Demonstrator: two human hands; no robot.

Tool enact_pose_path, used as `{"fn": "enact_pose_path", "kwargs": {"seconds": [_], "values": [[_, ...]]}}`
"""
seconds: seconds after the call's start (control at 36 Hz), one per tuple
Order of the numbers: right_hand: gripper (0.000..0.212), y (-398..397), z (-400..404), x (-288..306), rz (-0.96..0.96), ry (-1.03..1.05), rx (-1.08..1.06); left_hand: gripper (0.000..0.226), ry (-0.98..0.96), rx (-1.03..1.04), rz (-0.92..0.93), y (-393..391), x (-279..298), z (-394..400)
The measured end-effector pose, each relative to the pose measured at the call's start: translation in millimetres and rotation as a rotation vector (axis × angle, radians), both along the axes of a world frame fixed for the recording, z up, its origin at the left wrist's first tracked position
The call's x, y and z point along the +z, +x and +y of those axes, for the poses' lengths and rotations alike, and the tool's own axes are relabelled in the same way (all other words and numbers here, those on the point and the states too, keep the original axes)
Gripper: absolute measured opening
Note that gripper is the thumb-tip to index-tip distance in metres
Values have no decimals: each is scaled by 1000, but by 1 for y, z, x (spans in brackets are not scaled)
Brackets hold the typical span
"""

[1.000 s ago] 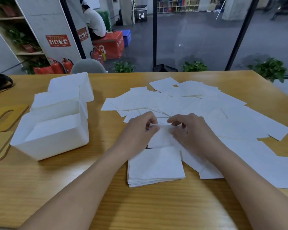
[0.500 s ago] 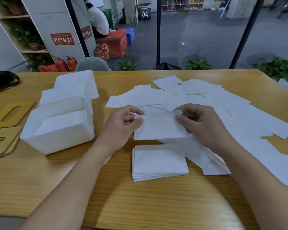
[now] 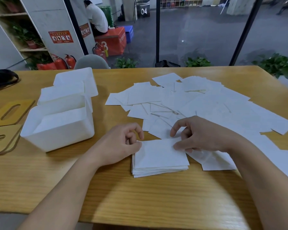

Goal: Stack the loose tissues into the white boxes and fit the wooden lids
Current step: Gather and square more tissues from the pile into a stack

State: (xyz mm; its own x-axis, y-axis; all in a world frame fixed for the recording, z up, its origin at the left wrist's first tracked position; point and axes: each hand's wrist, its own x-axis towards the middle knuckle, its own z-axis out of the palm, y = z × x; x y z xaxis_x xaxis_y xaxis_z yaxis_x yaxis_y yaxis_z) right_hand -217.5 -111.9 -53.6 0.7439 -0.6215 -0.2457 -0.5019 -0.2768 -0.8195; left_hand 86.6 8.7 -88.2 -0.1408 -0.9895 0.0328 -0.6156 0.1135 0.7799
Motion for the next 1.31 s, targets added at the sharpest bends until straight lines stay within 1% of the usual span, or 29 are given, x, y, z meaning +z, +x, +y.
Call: {"fn": "enact_pose_path", "kwargs": {"seconds": [0.08, 0.14, 0.19, 0.22, 0.28, 0.31, 0.39, 0.42, 0.5, 0.69, 0.86, 1.0, 1.08, 1.17, 1.22, 1.31], "values": [[27, 1, -1, -1, -22, -67, -45, 8, -27, 26, -6, 2, 0, -3], [20, 4, -3, -5, -72, -170, -113, 10, -106, 126, -16, 0, 1, -12], [14, 9, -4, -9, -119, -266, -177, 14, -171, 220, -72, -6, 3, -24], [12, 12, -3, -12, -125, -297, -196, 16, -173, 230, -120, -10, 5, -31], [11, 17, 1, -17, -101, -340, -191, 24, -123, 215, -228, -21, 7, -43], [10, 18, 3, -19, -82, -360, -181, 31, -87, 215, -273, -27, 7, -49], [10, 20, 5, -24, -47, -412, -172, 63, -7, 234, -370, -43, 4, -61], [10, 20, 5, -24, -44, -420, -171, 67, 5, 236, -399, -47, 3, -64], [10, 20, 4, -24, -39, -424, -160, 62, 19, 231, -429, -53, 4, -66], [11, 22, 5, -24, -14, -450, -156, 55, -28, 237, -249, -56, 2, -65], [11, 21, 5, -24, -21, -447, -157, 36, -135, 292, -110, -61, 4, -62], [8, 20, 1, -25, -97, -415, -176, 34, -145, 324, 3, -55, 3, -63], [5, 20, -1, -26, -152, -431, -219, 33, -146, 388, 119, -48, 4, -63], [8, 20, -2, -26, -182, -433, -237, 34, -121, 427, 268, -37, 4, -61], [9, 20, -3, -28, -163, -418, -227, 36, -82, 448, 382, -31, 2, -61], [7, 19, -2, -31, -135, -407, -199, 30, -44, 507, 542, -22, 1, -60]]}}
